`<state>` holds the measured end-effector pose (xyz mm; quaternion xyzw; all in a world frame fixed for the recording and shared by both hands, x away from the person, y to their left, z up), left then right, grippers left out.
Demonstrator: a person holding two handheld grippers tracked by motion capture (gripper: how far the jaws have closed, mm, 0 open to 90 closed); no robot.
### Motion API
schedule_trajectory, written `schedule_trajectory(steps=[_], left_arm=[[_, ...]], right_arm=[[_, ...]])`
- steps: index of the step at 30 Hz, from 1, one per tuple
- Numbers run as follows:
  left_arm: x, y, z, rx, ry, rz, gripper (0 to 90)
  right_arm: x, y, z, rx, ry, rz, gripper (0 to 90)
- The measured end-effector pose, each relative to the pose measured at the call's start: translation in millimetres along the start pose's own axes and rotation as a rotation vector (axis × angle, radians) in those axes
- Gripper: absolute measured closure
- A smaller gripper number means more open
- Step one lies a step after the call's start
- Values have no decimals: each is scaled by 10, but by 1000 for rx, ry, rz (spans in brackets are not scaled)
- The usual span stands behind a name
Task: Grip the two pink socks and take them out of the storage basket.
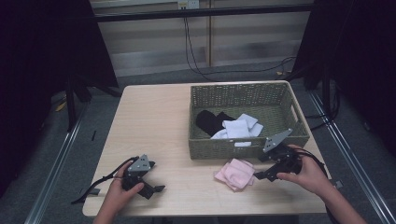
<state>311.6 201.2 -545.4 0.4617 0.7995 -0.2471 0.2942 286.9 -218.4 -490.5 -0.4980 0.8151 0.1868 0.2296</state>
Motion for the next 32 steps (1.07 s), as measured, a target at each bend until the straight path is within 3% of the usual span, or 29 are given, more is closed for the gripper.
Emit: schedule_trajectory(steps=[8,17,27,32], left_arm=[[0,0,0,0,0,0,0],[0,0,0,-1,0,0,0],[0,0,0,-1,0,0,0],[0,0,0,-1,0,0,0]], right_arm=[[174,-9,88,9,-17,18,282],[351,-21,240,37,-1,-34,251],[457,3,259,96,-120,-77,232],[470,5,255,104,-124,-69,228]])
Point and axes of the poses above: each handheld gripper's, and its own axes: z roughly forward along the jaws, x roughly out of its underside, y roughly to its left, the point moved 5 cm from there along z, roughly forward along the jaws, and after that the axes turned 7 degrees about -z, right-handed, at the moved point
